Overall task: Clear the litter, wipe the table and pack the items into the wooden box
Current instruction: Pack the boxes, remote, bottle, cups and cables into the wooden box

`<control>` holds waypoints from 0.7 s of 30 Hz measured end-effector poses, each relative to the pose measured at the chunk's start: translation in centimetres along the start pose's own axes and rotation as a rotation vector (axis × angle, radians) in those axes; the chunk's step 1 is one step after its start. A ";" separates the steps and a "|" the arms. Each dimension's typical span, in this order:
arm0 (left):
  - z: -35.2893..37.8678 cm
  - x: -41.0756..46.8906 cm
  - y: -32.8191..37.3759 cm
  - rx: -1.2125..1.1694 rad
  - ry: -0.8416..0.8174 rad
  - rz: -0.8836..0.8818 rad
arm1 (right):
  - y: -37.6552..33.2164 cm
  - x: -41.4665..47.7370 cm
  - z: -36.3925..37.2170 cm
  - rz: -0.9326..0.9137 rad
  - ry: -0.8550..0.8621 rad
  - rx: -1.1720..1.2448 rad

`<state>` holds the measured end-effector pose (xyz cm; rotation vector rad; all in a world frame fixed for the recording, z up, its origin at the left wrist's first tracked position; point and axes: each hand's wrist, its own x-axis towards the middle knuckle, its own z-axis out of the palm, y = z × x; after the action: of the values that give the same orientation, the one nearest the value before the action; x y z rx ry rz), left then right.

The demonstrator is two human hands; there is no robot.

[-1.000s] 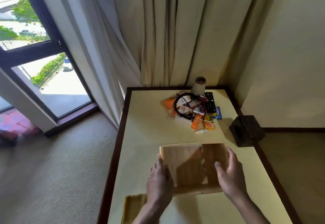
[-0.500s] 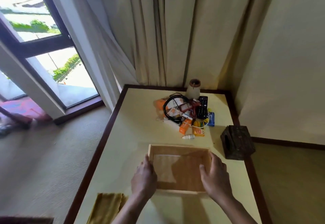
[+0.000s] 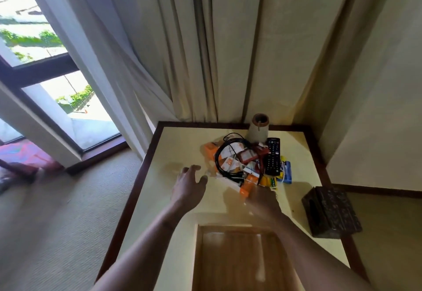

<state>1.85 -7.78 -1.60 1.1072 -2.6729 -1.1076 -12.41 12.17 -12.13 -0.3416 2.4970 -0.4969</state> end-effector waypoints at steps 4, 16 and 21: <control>0.8 6.4 0.7 -0.031 -0.052 -0.008 | -0.5 0.2 0.4 -0.016 0.094 0.166; 2.1 17.3 2.1 0.093 -0.281 0.074 | -2.7 1.1 -1.6 -0.018 0.160 0.393; 3.2 18.9 1.1 0.124 -0.334 0.057 | -3.1 1.0 -2.2 -0.022 0.155 0.519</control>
<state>-13.82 -17.29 -7.36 0.9264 -3.0431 -1.2291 -14.05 9.65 -9.61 -0.1271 2.3944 -1.1841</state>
